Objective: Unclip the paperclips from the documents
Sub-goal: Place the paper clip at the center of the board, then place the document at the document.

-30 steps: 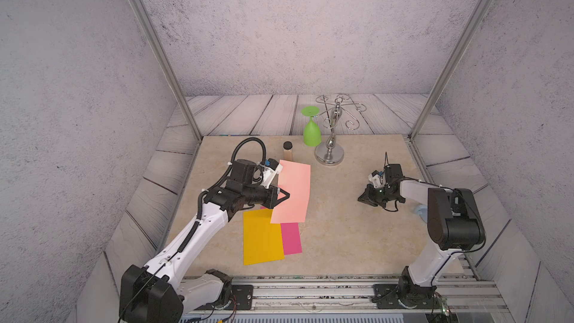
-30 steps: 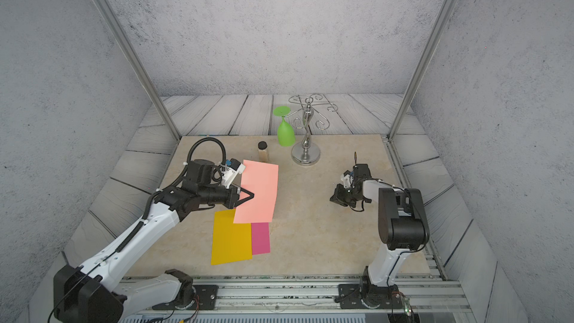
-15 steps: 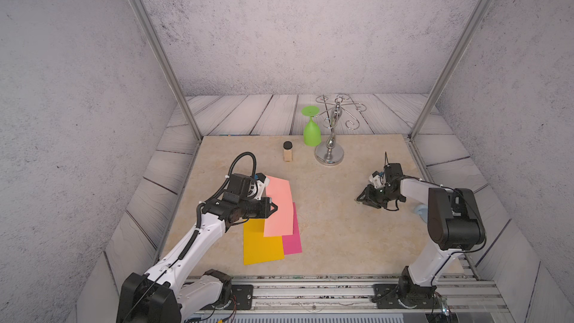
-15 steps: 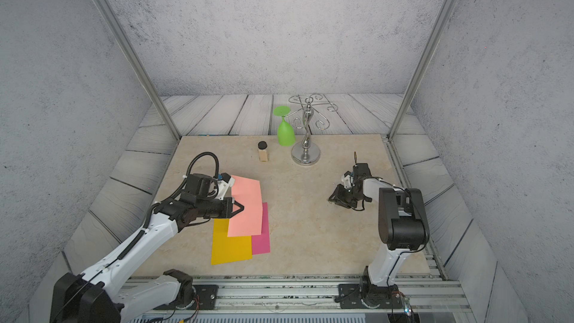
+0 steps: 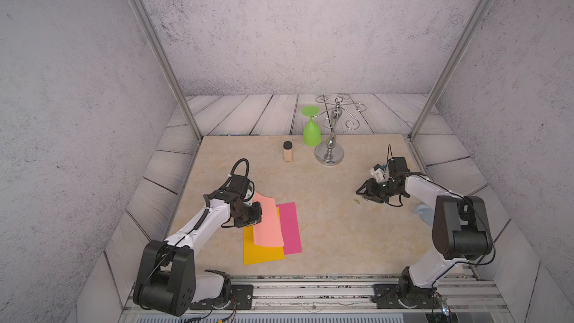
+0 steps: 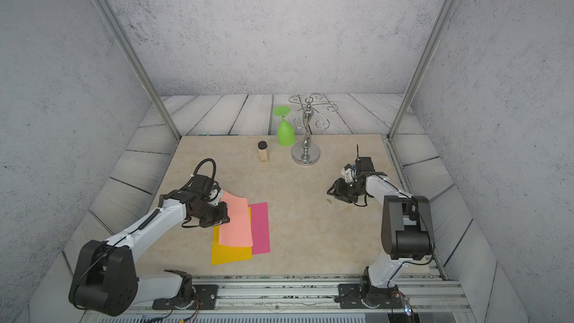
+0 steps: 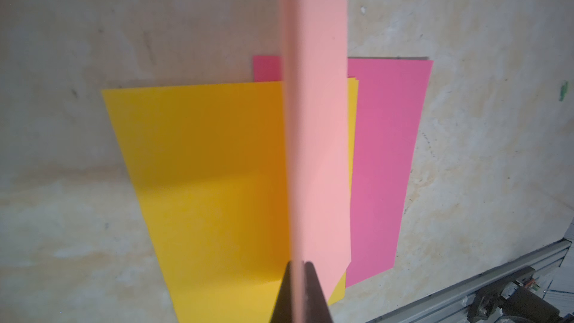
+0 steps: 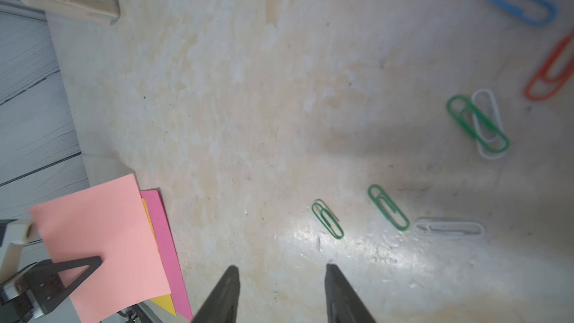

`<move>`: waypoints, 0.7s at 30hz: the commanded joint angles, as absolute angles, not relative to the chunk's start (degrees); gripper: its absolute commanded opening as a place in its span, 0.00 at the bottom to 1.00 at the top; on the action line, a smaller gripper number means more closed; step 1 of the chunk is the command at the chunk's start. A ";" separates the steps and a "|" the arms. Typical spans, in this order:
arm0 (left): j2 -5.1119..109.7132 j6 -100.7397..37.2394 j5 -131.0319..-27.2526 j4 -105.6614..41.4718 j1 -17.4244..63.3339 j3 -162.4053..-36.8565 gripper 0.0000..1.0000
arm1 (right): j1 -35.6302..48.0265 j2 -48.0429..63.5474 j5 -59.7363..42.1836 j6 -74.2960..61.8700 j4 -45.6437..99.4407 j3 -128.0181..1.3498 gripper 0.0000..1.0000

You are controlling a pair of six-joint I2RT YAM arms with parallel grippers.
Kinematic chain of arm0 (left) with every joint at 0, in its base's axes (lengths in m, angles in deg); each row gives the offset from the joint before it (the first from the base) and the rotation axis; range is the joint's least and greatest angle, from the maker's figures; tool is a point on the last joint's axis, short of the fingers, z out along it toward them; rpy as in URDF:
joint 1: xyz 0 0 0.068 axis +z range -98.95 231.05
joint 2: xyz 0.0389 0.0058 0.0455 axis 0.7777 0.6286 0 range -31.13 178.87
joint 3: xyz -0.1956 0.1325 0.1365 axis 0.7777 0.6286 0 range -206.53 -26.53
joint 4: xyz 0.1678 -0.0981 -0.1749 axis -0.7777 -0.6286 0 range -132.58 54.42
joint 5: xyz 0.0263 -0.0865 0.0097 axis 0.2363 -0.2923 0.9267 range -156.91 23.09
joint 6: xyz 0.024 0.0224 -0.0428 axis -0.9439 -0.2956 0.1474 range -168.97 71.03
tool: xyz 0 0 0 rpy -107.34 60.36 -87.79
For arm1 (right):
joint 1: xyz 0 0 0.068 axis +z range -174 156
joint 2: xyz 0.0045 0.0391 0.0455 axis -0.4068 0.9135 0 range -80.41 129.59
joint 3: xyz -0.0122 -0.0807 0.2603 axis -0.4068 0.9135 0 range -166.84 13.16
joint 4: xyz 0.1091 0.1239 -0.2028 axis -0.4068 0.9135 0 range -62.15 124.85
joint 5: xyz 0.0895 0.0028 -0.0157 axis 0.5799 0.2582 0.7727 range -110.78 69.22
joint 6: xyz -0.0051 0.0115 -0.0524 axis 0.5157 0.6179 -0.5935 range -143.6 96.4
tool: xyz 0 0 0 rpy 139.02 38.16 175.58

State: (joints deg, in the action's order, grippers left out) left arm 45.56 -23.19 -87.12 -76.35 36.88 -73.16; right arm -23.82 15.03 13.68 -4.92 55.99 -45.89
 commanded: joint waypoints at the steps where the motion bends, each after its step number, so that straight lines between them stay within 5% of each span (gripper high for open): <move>1: 48.46 -22.96 -83.80 -81.66 37.94 -75.31 0.00 | -24.08 12.58 15.26 -6.23 58.52 -47.22 0.48; 8: 53.10 -21.93 -78.50 -84.46 38.83 -76.69 0.01 | -24.05 11.34 16.84 -6.90 59.24 -46.97 0.50; 16: 51.10 -20.00 -72.21 -86.72 39.10 -77.28 0.51 | -24.10 10.56 17.48 -8.16 60.17 -46.87 0.56; 19: 49.13 -19.20 -69.40 -87.42 39.10 -77.41 0.78 | -24.09 10.35 16.04 -8.65 60.19 -46.76 0.59; 21: 47.65 -18.97 -67.75 -87.70 39.11 -77.45 0.83 | -24.09 10.33 15.40 -8.82 60.13 -46.86 0.59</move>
State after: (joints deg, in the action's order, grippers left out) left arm 49.84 -20.33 -72.24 -85.40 38.69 -76.04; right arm -23.86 12.58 16.52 -7.65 58.88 -46.46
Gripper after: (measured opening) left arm 0.822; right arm 0.592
